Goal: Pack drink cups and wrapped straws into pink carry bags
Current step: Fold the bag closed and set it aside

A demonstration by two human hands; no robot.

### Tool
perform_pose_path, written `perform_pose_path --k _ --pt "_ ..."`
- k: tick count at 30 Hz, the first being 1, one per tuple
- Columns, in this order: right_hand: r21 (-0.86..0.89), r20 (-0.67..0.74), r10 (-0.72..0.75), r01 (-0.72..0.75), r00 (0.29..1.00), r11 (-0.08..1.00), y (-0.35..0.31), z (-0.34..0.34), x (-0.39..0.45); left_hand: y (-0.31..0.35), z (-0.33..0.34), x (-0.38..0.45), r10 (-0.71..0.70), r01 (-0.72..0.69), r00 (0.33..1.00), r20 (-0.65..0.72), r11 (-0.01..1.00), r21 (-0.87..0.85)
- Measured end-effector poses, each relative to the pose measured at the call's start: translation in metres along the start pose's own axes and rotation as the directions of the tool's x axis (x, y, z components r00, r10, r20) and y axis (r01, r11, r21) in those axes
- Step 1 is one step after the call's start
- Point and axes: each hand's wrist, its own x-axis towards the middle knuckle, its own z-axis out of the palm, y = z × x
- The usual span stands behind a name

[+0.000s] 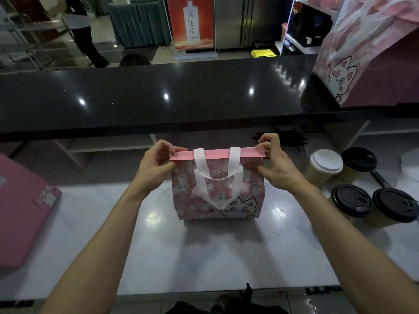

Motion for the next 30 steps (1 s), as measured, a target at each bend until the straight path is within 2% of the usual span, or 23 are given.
perform_pose_path --k 3,7,12,16,19,22,25,30 --pt "-0.006 -0.013 -0.021 0.021 1.000 1.000 0.001 0.001 -0.001 -0.003 0.001 0.001 0.017 -0.017 1.000 -0.009 1.000 -0.005" --pt "-0.122 -0.015 -0.079 0.076 0.997 0.990 0.003 0.002 -0.004 -0.004 -0.003 0.003 0.113 -0.105 0.993 -0.046 0.982 0.157" --pt "-0.191 0.048 -0.190 0.196 0.981 0.962 -0.002 -0.005 -0.008 0.005 -0.016 0.003 0.108 -0.112 0.994 0.033 0.912 0.394" --pt "-0.198 0.015 -0.175 0.174 0.985 0.965 -0.012 -0.010 -0.003 0.010 -0.015 0.011 0.120 -0.137 0.991 0.066 0.872 0.470" --pt "-0.253 0.092 -0.155 0.174 0.984 0.952 -0.020 -0.017 0.004 0.014 -0.015 0.020 0.132 -0.217 0.974 0.184 0.778 0.589" --pt "-0.419 0.155 -0.291 0.329 0.944 0.846 -0.030 -0.023 0.007 0.016 -0.016 0.026 0.200 -0.341 0.939 0.278 0.618 0.709" --pt "-0.487 0.195 -0.362 0.411 0.911 0.771 -0.035 -0.027 0.009 0.011 -0.016 0.026 0.320 -0.424 0.902 0.289 0.535 0.731" --pt "-0.479 0.158 -0.440 0.458 0.884 0.749 -0.030 -0.024 0.005 -0.001 -0.011 0.019 0.367 -0.403 0.905 0.214 0.582 0.706"
